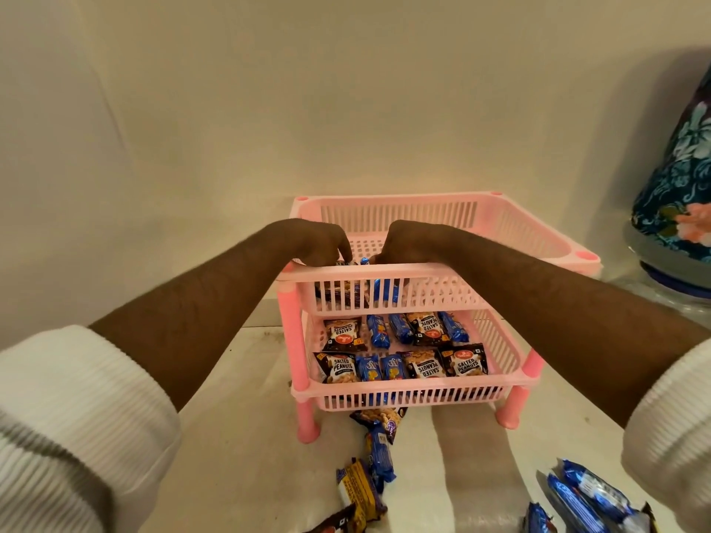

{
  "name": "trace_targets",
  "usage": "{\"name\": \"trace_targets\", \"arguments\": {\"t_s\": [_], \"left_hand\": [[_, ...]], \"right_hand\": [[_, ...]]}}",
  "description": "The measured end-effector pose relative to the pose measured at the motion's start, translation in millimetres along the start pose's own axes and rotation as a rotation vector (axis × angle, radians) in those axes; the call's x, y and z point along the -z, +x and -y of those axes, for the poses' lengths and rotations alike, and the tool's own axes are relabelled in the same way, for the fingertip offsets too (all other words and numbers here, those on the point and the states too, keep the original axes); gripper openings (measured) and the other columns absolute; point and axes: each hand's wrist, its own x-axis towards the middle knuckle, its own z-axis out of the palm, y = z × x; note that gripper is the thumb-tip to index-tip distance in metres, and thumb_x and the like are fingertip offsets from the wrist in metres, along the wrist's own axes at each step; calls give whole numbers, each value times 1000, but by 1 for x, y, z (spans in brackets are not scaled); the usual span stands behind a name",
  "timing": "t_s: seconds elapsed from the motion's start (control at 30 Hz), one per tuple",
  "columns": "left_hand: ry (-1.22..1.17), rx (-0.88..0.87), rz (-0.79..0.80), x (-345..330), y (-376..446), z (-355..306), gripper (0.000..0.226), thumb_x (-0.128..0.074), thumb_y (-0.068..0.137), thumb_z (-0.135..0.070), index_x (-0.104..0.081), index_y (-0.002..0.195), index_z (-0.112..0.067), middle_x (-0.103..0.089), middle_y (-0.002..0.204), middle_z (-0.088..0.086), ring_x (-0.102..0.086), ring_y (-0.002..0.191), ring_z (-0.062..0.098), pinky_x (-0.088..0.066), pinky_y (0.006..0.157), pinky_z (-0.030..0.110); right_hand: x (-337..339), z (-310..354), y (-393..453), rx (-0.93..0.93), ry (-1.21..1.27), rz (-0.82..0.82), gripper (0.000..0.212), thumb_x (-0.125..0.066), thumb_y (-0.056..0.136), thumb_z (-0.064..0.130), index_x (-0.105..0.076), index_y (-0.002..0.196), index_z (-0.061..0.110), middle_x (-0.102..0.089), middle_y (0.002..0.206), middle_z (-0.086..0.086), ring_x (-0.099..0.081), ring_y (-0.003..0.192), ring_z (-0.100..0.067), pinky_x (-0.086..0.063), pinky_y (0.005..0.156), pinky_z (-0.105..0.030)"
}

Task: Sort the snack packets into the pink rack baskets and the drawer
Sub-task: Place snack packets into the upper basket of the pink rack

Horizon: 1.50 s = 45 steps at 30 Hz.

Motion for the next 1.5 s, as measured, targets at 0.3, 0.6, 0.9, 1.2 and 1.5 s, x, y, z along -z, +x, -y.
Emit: {"name": "trace_targets", "arguments": {"t_s": [0.3, 0.6, 0.9, 1.2, 1.5], "left_hand": [[69, -3, -33, -5, 10, -3, 61, -69, 89, -16, -45, 144, -25, -48, 146, 6, -51, 127, 26, -47, 102, 40], [-129, -51, -70, -5, 7, 6, 63, -70, 87, -17, -42, 143, -24, -47, 144, 3, -50, 126, 23, -48, 98, 36], [81, -69, 124, -5, 9, -2, 66, -61, 95, -20, -30, 153, -28, -43, 152, 3, -44, 136, 24, -40, 111, 44], [163, -41, 181, 3, 16, -1, 70, -59, 96, -17, -23, 155, -30, -41, 153, 4, -41, 140, 25, -37, 113, 44], [34, -10, 34, 6, 11, 1, 73, -65, 93, -25, -26, 154, -20, -37, 156, 5, -37, 143, 25, -33, 117, 44]], "right_hand": [[-1, -4, -1, 16, 54, -24, 39, -75, 89, 35, -71, 109, 1, -75, 103, -12, -71, 96, -26, -57, 85, -38], [1, -7, -2, 26, 71, -23, 43, -74, 90, 34, -69, 118, 2, -74, 112, -12, -71, 101, -25, -58, 93, -41], [-4, -7, 6, 54, 35, 20, 41, -72, 91, 37, -71, 114, 4, -76, 106, -10, -73, 95, -23, -55, 72, -29], [-3, -12, 15, -12, 58, -26, 36, -76, 87, 41, -68, 98, 8, -68, 79, 1, -66, 72, -14, -47, 56, -27], [-3, -8, 14, -55, -24, -41, 34, -75, 88, 41, -58, 86, 12, -62, 74, 0, -59, 66, -15, -41, 54, -27]]}}
